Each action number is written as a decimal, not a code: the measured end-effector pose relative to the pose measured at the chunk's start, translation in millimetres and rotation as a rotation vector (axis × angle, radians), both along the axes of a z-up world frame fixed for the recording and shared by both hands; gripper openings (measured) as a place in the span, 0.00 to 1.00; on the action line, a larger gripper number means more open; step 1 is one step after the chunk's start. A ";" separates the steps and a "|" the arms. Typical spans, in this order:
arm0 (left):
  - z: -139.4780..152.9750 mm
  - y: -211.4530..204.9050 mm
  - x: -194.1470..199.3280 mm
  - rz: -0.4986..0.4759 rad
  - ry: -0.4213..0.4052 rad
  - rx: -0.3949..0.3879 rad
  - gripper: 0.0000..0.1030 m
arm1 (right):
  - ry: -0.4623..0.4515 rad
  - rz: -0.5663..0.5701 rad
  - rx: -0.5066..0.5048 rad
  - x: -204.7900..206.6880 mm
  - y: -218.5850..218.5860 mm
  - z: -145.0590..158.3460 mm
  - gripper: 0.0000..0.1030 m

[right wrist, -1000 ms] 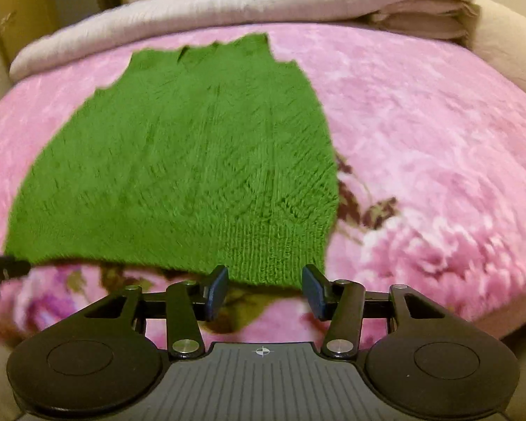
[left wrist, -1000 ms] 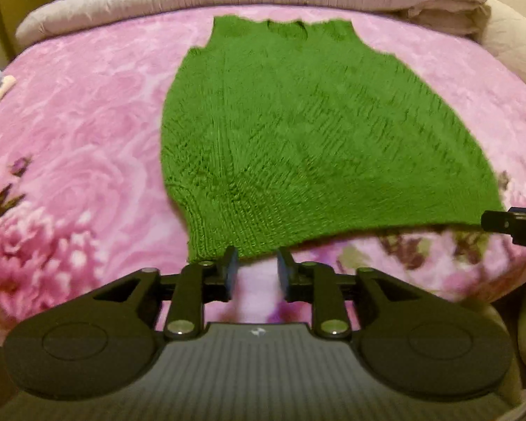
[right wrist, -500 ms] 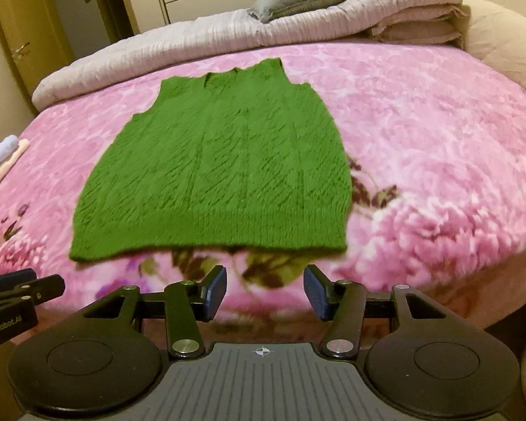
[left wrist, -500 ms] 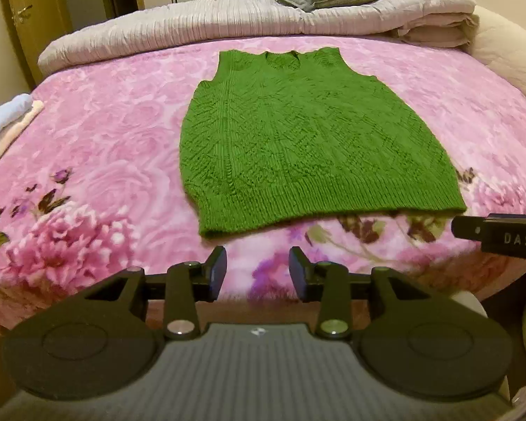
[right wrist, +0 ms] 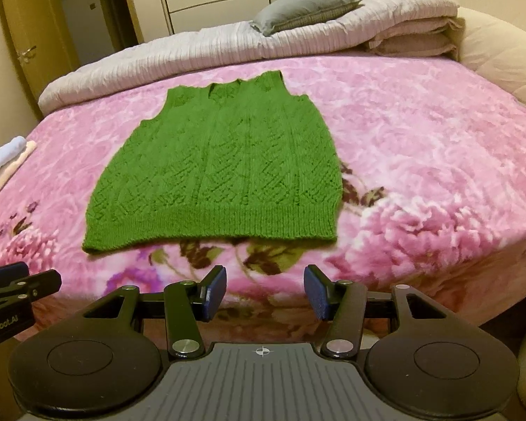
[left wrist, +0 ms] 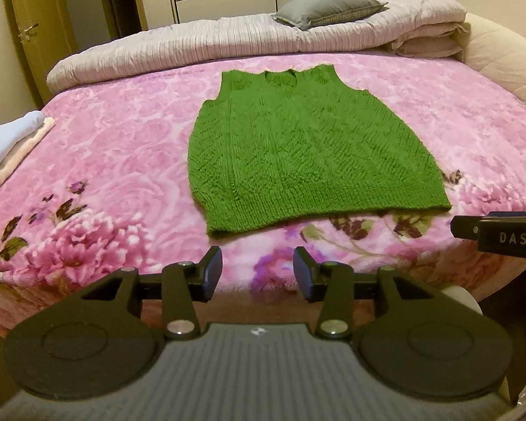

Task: Fold clothes
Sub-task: 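Release the vest hem from both grippers and lift them away, then move both grippers over the hem of the flat green vest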

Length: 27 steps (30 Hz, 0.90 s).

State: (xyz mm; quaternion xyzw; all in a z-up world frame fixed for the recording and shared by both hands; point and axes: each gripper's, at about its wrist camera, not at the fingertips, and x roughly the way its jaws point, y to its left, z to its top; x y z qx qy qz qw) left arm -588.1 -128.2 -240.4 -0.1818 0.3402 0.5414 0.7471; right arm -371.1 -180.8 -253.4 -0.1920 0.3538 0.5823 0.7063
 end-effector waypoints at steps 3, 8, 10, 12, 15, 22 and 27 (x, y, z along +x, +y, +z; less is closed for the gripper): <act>1.8 -2.1 -1.7 0.002 -0.008 0.005 0.42 | -0.009 0.007 0.008 -2.9 -1.2 3.0 0.52; 2.7 0.4 -5.0 0.010 -0.027 -0.002 0.42 | -0.018 0.019 0.011 -5.2 0.8 4.6 0.52; 1.8 3.2 -5.2 0.012 -0.026 -0.006 0.42 | -0.022 0.020 0.009 -4.5 3.2 4.2 0.52; -0.2 7.3 -4.6 0.012 -0.024 -0.014 0.42 | -0.026 0.017 0.005 -4.0 6.5 3.1 0.52; -3.6 14.0 -3.0 0.010 -0.017 -0.028 0.42 | -0.028 0.017 -0.009 -2.4 12.5 -0.5 0.52; -9.9 28.6 -2.7 0.020 -0.014 -0.056 0.42 | -0.036 0.034 -0.035 2.5 30.5 -8.3 0.52; -16.5 43.1 -3.4 0.012 -0.020 -0.077 0.42 | -0.019 0.056 -0.044 20.0 48.9 -17.4 0.52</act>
